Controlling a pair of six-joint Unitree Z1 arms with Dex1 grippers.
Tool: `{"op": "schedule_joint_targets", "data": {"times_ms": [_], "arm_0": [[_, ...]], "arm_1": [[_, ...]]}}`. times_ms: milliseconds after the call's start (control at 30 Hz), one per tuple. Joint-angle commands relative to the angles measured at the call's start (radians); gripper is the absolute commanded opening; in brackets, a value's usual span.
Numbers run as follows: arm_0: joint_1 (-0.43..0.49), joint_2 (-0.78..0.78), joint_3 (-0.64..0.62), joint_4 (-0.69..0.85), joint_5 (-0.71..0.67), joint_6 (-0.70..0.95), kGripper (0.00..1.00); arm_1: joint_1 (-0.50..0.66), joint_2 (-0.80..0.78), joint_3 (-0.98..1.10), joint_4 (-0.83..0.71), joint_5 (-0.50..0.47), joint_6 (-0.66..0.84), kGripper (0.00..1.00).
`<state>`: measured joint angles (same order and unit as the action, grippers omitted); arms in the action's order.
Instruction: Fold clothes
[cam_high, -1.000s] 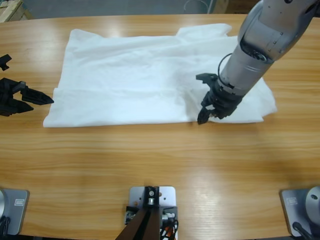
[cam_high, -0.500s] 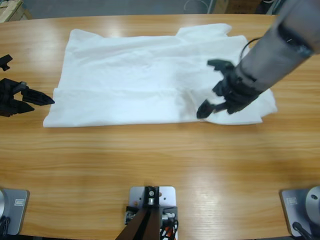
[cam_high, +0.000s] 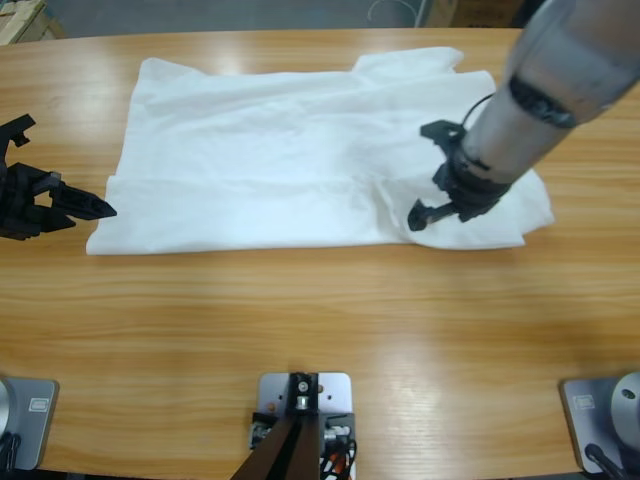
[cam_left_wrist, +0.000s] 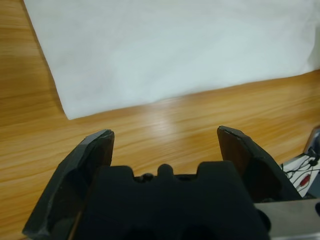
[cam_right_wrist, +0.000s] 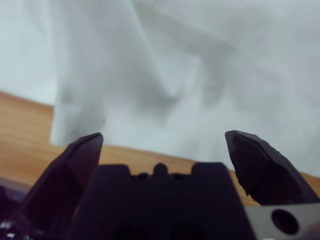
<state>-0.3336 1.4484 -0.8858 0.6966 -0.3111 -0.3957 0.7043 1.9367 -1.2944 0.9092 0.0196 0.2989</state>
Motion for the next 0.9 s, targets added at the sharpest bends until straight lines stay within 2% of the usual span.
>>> {"op": "schedule_joint_targets", "data": {"times_ms": [33, 200, 300, 533, 667, 800, 900], "arm_0": [[-0.025, 0.001, 0.004, 0.012, -0.020, 0.012, 0.804], [-0.025, 0.010, 0.002, 0.009, -0.020, 0.012, 0.805], [-0.025, 0.011, 0.002, 0.006, -0.020, 0.011, 0.807], [-0.025, 0.020, -0.001, 0.001, -0.023, 0.011, 0.823], [-0.012, -0.069, 0.015, 0.001, -0.009, 0.011, 0.830], [0.072, -0.165, 0.040, 0.001, -0.029, 0.001, 0.847], [0.137, -0.176, 0.094, -0.011, -0.169, -0.038, 0.850]], "arm_1": [[0.061, 0.172, -0.093, 0.019, -0.058, 0.026, 1.000], [0.073, 0.192, -0.113, 0.052, -0.070, 0.026, 1.000], [0.073, 0.133, -0.103, 0.065, -0.090, 0.037, 1.000], [0.048, -0.176, 0.004, 0.064, -0.086, 0.066, 1.000], [-0.025, -0.422, 0.171, -0.050, -0.001, 0.101, 1.000], [-0.035, -0.508, 0.233, -0.052, 0.056, 0.133, 1.000], [-0.035, -0.571, 0.275, -0.053, 0.094, 0.166, 1.000]]}}
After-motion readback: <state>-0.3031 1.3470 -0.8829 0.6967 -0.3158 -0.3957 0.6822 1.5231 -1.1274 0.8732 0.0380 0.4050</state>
